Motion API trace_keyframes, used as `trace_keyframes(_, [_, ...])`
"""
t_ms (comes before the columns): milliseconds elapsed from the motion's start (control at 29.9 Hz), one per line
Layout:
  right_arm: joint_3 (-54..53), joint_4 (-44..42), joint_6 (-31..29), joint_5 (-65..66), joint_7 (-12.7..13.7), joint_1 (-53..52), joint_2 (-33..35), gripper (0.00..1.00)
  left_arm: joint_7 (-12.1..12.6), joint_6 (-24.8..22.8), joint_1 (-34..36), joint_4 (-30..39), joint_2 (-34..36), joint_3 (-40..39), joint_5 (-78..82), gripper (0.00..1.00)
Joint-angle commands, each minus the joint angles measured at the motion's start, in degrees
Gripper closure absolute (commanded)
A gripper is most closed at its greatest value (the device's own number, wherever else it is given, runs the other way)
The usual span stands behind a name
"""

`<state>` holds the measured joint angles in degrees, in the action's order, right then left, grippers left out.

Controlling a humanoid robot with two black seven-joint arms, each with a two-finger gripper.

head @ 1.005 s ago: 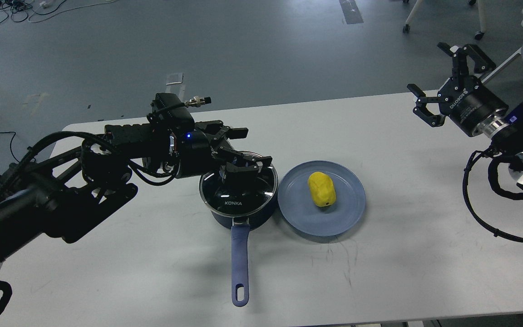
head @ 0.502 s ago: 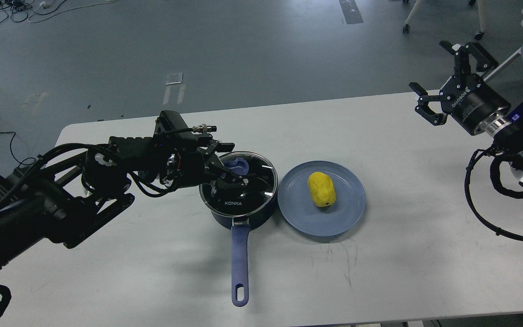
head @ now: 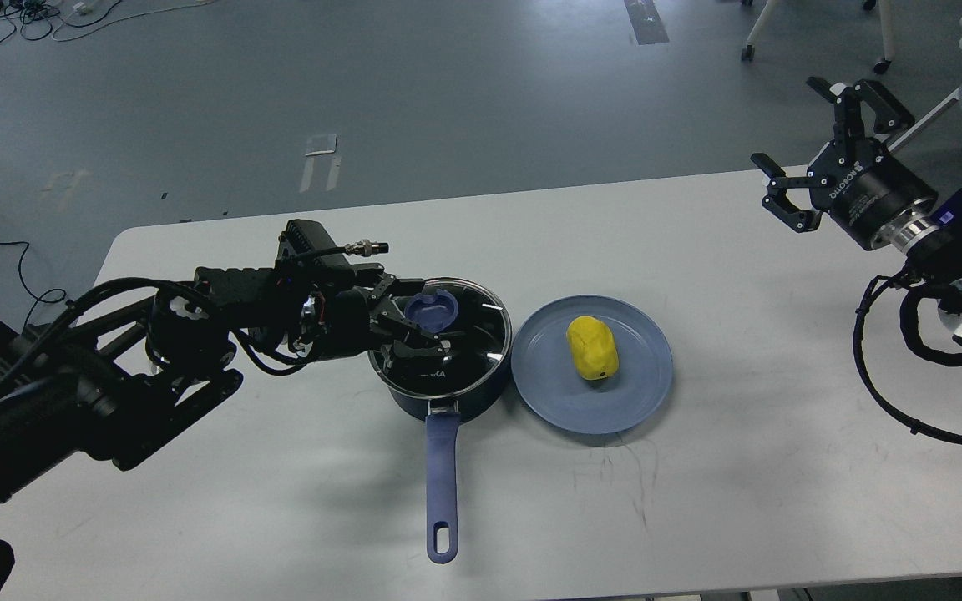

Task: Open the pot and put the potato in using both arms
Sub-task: 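Grasp the blue knob of the glass lid with the left gripper, then lift the glass lid off the pot with the left gripper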

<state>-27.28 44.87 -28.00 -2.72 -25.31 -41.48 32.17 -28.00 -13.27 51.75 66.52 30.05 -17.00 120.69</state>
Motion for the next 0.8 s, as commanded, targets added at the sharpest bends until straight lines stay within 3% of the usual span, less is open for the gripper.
trace_keyframes(0, [0.0,0.0,0.0,0.0,0.0,-0.1,0.1,0.0,0.0,0.0,-0.1,0.0,-0.3,0.0,-0.2,0.06])
trace_keyframes(402, [0.0,0.0,0.0,0.0,0.0,-0.1,-0.1,0.0,0.0,0.0,-0.1,-0.2,-0.4,0.0,-0.2,0.19])
trace_keyframes(603, [0.1,-0.1,0.0,0.0,0.0,-0.2,-0.3,0.0,0.0,0.0,-0.1,-0.8,-0.5,-0.1,-0.2,0.57])
trace_keyframes(670, [0.1,-0.1,0.0,0.0,0.0,-0.1,-0.3,0.0,0.0,0.0,0.0,-0.8,-0.5,-0.2,-0.2,0.65])
trace_keyframes(770, [0.1,-0.1,0.0,0.0,0.0,-0.1,-0.4,0.0,0.0,0.0,0.5,-0.7,-0.2,-0.4,-0.2,0.66])
